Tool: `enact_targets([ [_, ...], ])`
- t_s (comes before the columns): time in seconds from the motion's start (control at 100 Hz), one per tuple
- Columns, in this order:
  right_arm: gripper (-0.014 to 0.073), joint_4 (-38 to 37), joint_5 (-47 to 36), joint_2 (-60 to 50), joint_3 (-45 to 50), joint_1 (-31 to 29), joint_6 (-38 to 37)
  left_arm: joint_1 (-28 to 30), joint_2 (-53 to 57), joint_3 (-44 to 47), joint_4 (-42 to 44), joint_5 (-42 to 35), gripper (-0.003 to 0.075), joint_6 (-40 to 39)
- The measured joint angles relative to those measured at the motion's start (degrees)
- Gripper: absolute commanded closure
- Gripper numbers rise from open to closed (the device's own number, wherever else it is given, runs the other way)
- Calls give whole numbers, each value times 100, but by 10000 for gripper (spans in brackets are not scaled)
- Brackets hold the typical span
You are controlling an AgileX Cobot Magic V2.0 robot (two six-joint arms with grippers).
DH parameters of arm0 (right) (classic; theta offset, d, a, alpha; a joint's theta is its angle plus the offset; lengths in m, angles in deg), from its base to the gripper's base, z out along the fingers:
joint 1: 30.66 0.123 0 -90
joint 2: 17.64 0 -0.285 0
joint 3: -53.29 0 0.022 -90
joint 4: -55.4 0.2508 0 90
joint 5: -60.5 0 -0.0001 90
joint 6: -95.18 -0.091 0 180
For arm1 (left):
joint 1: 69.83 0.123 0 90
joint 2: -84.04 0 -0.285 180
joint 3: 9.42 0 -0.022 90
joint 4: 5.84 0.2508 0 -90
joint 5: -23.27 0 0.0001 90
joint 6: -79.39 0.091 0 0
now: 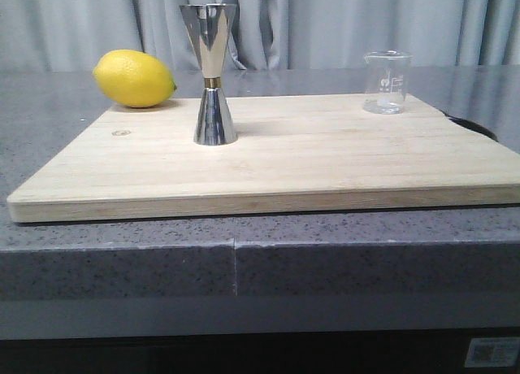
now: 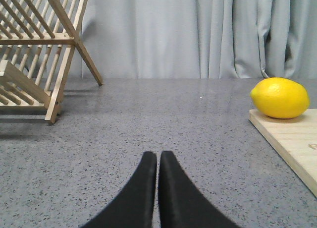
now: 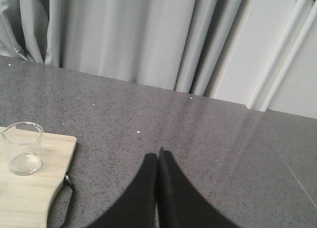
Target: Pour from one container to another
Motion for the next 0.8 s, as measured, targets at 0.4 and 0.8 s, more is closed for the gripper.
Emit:
enact_targets([
  [0.4,664,675,-2388,-408,1473,0,0,0,0,0,0,0,739,0],
  [0.8,664,1415,-3596,-1817,3828,0,0,0,0,0,0,0,739,0],
])
